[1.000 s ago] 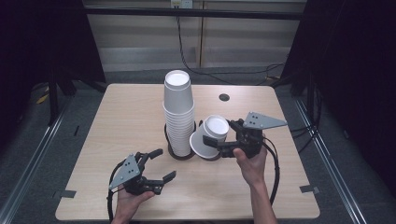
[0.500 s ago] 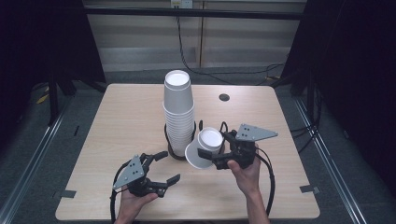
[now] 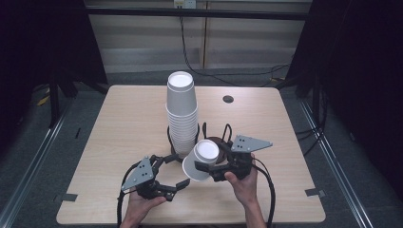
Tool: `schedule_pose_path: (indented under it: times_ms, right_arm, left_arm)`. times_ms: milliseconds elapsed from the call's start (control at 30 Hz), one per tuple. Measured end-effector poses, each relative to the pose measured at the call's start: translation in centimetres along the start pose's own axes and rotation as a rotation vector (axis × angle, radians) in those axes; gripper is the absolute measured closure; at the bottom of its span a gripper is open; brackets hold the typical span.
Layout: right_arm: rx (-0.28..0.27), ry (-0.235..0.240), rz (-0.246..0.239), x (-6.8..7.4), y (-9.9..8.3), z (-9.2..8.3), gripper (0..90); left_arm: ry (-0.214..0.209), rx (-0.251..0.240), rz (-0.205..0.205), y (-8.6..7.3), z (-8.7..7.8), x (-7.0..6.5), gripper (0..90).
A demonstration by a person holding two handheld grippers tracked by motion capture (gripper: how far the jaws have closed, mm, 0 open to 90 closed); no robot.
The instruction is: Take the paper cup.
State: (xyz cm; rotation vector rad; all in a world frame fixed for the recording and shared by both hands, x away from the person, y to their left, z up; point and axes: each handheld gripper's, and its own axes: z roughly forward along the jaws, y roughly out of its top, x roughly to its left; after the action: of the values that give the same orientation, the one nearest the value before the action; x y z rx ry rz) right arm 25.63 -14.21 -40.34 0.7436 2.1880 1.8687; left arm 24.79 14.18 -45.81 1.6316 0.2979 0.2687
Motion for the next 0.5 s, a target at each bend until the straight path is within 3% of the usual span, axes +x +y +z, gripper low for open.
schedule_pose_path:
  times_ms: [333, 500]
  right_arm:
    - [0.016, 0.029, 0.003, 0.4, -0.5, 0.9, 22.4]
    - [0.022, 0.053, 0.000, 0.6, -0.6, 1.3, 22.5]
  left_arm:
    - [-0.024, 0.016, 0.001, -0.2, 0.7, 0.1, 15.3]
    - [-0.063, 0.004, -0.006, -0.4, 1.3, 0.2, 12.4]
